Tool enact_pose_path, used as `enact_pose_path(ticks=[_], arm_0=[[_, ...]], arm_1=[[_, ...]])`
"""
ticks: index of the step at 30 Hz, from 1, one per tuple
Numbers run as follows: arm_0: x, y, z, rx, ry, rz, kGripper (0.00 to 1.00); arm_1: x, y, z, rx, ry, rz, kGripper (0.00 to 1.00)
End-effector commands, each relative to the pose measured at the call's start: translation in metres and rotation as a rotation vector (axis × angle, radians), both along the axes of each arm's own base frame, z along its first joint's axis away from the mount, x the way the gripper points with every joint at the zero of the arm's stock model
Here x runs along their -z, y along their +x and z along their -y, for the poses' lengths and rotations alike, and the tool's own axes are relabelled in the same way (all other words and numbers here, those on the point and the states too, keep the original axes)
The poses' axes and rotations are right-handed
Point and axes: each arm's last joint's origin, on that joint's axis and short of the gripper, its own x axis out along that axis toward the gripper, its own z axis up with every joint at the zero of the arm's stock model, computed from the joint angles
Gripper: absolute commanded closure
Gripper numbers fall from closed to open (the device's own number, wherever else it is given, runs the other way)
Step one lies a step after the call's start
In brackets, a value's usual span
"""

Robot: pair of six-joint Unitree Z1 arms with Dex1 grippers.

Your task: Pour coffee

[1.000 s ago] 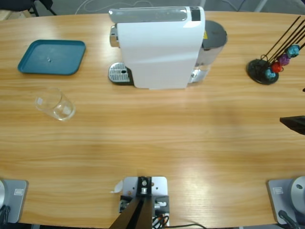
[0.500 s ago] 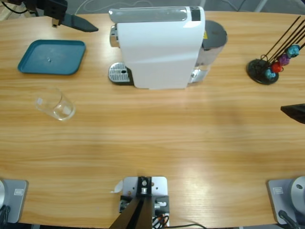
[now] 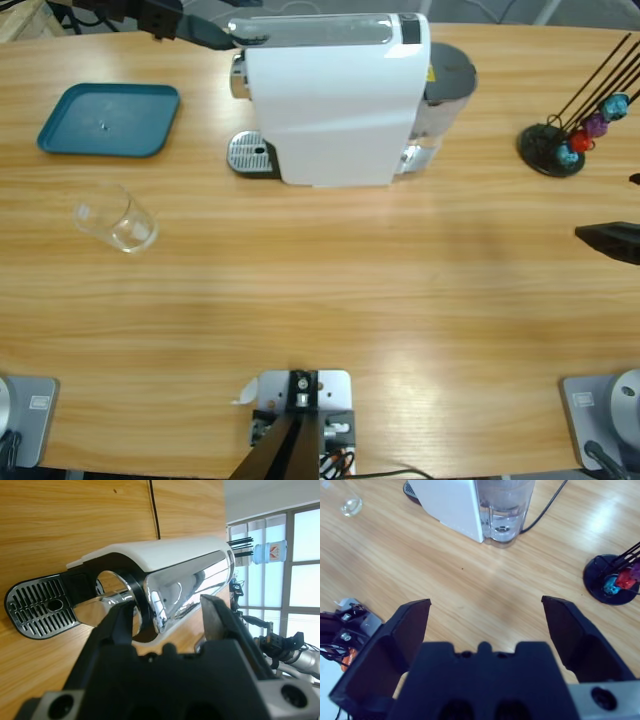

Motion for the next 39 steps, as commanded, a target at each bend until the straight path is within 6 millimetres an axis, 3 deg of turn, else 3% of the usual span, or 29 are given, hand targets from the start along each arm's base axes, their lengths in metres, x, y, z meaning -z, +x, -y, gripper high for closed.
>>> enact_pose_path(ticks=[1, 3, 18, 25, 28, 29, 30, 31, 33, 35, 39], arm_0=[[0.022, 0.01, 0.011, 0.012, 0.008, -0.049, 0.774], [0.023, 0.008, 0.01, 0.012, 0.011, -0.048, 1.0], [-0.006, -0.002, 0.008, 0.084, -0.107, 0.027, 1.0], [-0.065, 0.0, 0.016, 0.077, -0.251, 0.166, 1.0], [-0.083, -0.003, 0.031, 0.096, -0.272, 0.23, 1.0], [-0.088, -0.006, 0.038, 0.115, -0.272, 0.298, 0.695], [-0.093, -0.012, 0.042, 0.139, -0.252, 0.398, 0.247], [-0.097, -0.02, 0.045, 0.166, -0.215, 0.513, 0.057], [-0.101, -0.041, 0.042, 0.23, -0.115, 0.743, 0.023], [-0.094, -0.063, 0.039, 0.275, -0.009, 0.858, 0.004], [-0.062, -0.104, 0.036, 0.386, 0.339, 0.903, 0.0]], arm_1=[[0.002, 0.005, -0.004, -0.002, -0.028, -0.008, 0.0], [0.002, 0.005, -0.004, -0.002, -0.028, -0.008, 0.0], [0.002, 0.003, -0.002, -0.002, -0.023, -0.003, 0.0], [0.007, 0.015, -0.007, 0.039, -0.139, 0.007, 0.0], [0.009, 0.02, -0.005, 0.094, -0.222, 0.045, 0.0], [0.009, 0.02, -0.003, 0.121, -0.242, 0.059, 0.0], [0.01, 0.021, -0.001, 0.147, -0.262, 0.072, 0.0], [0.009, 0.022, 0.0, 0.173, -0.279, 0.088, 0.0], [0.008, 0.023, 0.002, 0.212, -0.287, 0.114, 0.0], [0.009, 0.026, 0.003, 0.277, -0.28, 0.128, 0.0], [0.028, 0.044, 0.008, 0.473, -0.206, 0.104, 0.067]])
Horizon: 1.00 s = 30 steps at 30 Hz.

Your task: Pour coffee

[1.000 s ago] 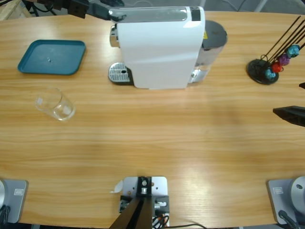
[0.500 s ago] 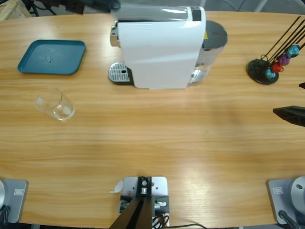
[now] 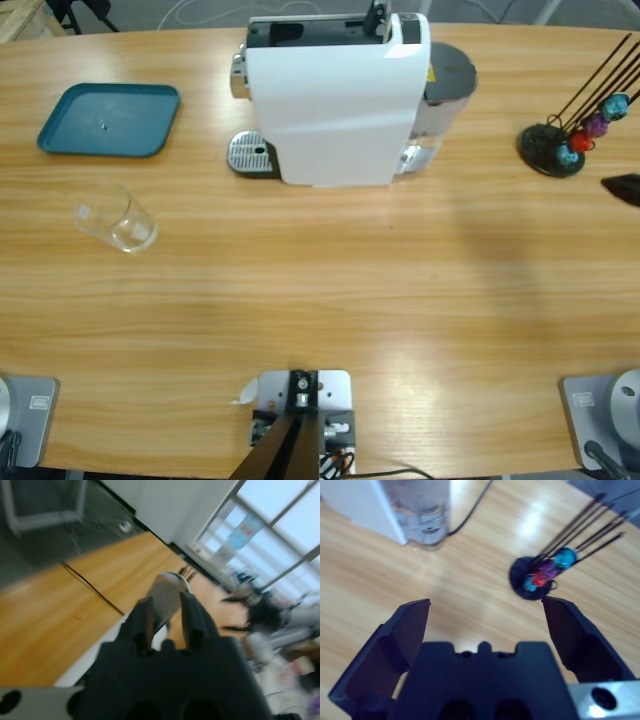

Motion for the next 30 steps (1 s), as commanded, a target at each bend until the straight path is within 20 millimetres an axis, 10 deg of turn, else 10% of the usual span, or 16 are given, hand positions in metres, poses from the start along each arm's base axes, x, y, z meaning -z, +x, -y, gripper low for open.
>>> enact_pose_path(ticks=[1, 12, 30], arm_0=[[0.048, -0.079, -0.01, -0.018, 0.519, 0.282, 0.0], [0.1, -0.142, -0.102, -0.094, 0.728, 0.339, 0.0], [0.098, -0.142, -0.103, -0.135, 0.689, 0.329, 0.0]], arm_1=[[0.035, 0.032, 0.006, 0.305, 0.058, 0.005, 0.074], [0.079, 0.072, 0.018, 0.462, 0.121, 0.057, 0.312], [0.102, 0.095, 0.027, 0.508, 0.125, 0.071, 0.403]])
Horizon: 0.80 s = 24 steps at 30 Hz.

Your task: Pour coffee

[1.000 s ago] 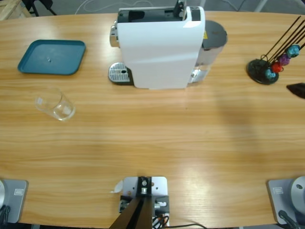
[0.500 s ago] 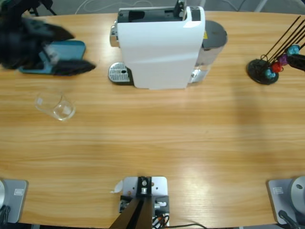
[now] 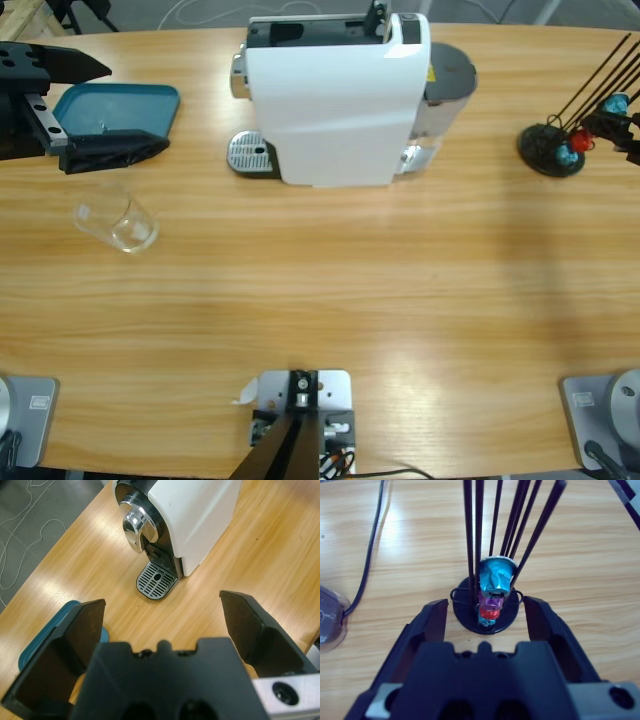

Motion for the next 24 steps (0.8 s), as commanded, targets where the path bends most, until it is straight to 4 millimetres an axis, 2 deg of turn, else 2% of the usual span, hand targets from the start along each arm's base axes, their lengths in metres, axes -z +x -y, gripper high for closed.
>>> enact_pose_path(ticks=[1, 2, 4, 13, 15, 17, 18, 19, 22, 23, 24], arm_0=[[0.0125, -0.0014, -0.0053, -0.038, 0.02, -0.019, 0.0], [0.013, -0.0008, -0.0044, -0.04, 0.019, -0.024, 0.0], [0.0144, -0.0004, -0.0037, -0.041, 0.02, -0.031, 0.0], [0.0169, -0.0007, -0.0042, -0.048, 0.02, -0.041, 0.0], [0.0177, -0.0011, -0.0046, -0.049, 0.02, -0.044, 0.0], [0.0179, -0.0015, -0.0051, -0.049, 0.019, -0.045, 0.0], [0.0178, -0.0018, -0.0056, -0.049, 0.018, -0.044, 0.0], [0.0179, -0.0021, -0.006, -0.05, 0.018, -0.044, 0.0], [0.0192, -0.0033, -0.0077, -0.053, 0.018, -0.047, 0.0], [0.0193, -0.0039, -0.0085, -0.054, 0.017, -0.047, 0.0], [0.0192, -0.0044, -0.0092, -0.054, 0.015, -0.048, 0.0]], arm_1=[[0.0154, 0.0018, 0.0061, 0.017, -0.018, -0.046, 0.416], [0.0166, 0.0027, 0.0064, 0.016, -0.021, -0.046, 0.508], [0.0182, 0.004, 0.0065, 0.01, -0.023, -0.044, 0.566], [0.0214, 0.0114, 0.0111, 0.03, -0.013, -0.029, 0.573], [0.0213, 0.0114, 0.0114, 0.031, -0.012, -0.026, 0.751], [0.0213, 0.0111, 0.0113, 0.027, -0.011, -0.025, 0.786], [0.0213, 0.0107, 0.0112, 0.024, -0.01, -0.025, 0.834], [0.0207, 0.0104, 0.0112, 0.023, -0.01, -0.021, 0.928], [0.0207, 0.0098, 0.0111, 0.019, -0.008, -0.021, 0.951], [0.0205, 0.0098, 0.0111, 0.018, -0.01, -0.019, 0.998], [0.0201, 0.0098, 0.0111, 0.017, -0.01, -0.017, 1.0]])
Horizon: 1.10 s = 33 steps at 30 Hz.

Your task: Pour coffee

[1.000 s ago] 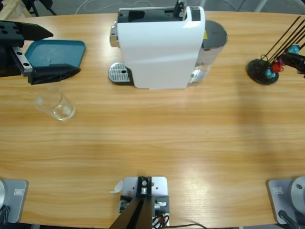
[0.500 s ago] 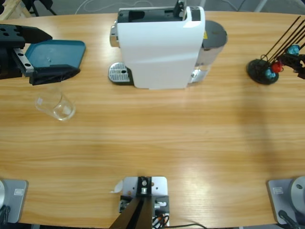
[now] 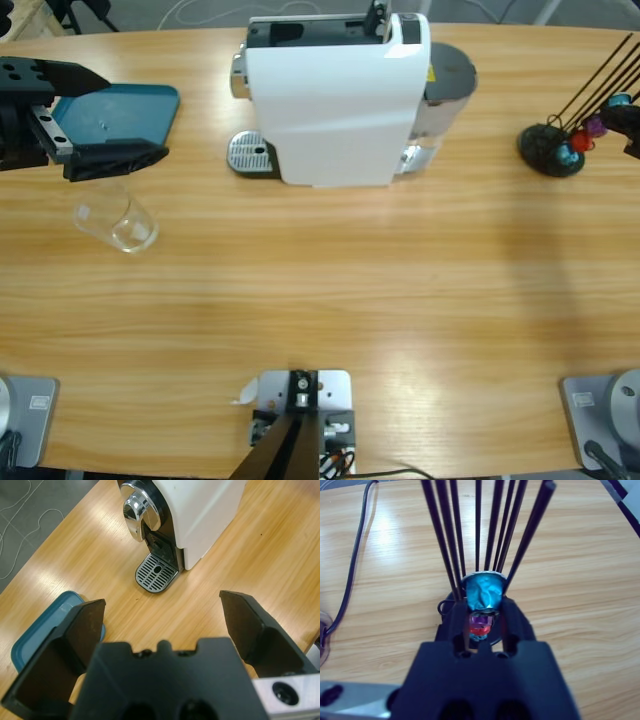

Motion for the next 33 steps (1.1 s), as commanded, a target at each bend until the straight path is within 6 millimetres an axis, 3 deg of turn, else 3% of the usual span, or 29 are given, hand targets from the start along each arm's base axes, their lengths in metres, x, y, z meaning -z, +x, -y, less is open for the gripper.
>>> enact_pose_path(ticks=[1, 6, 12, 17, 25, 27, 29, 33], arm_0=[[0.012, -0.004, -0.008, -0.023, 0.012, -0.019, 0.0], [0.013, -0.007, -0.011, -0.025, 0.009, -0.021, 0.0], [0.018, -0.008, -0.014, -0.025, 0.017, -0.031, 0.0], [0.017, -0.012, -0.016, -0.021, 0.006, -0.03, 0.0], [0.018, -0.017, -0.022, -0.019, -0.003, -0.025, 0.0], [0.018, -0.018, -0.023, -0.02, -0.002, -0.026, 0.0], [0.019, -0.02, -0.028, -0.026, -0.001, -0.018, 0.0], [0.02, -0.025, -0.043, -0.052, -0.007, -0.015, 0.0]], arm_1=[[0.011, -0.004, 0.002, -0.018, -0.007, -0.039, 1.0], [0.008, -0.005, 0.002, -0.024, -0.002, -0.027, 1.0], [-0.011, -0.012, 0.004, -0.01, -0.012, 0.019, 1.0], [-0.049, -0.012, 0.005, 0.016, -0.026, 0.062, 1.0], [-0.115, -0.04, 0.001, -0.026, -0.028, 0.179, 1.0], [-0.129, -0.054, -0.003, -0.08, -0.025, 0.2, 1.0], [-0.135, -0.066, -0.015, -0.242, -0.022, 0.19, 1.0], [-0.125, -0.083, -0.054, -0.652, -0.115, 0.109, 1.0]])
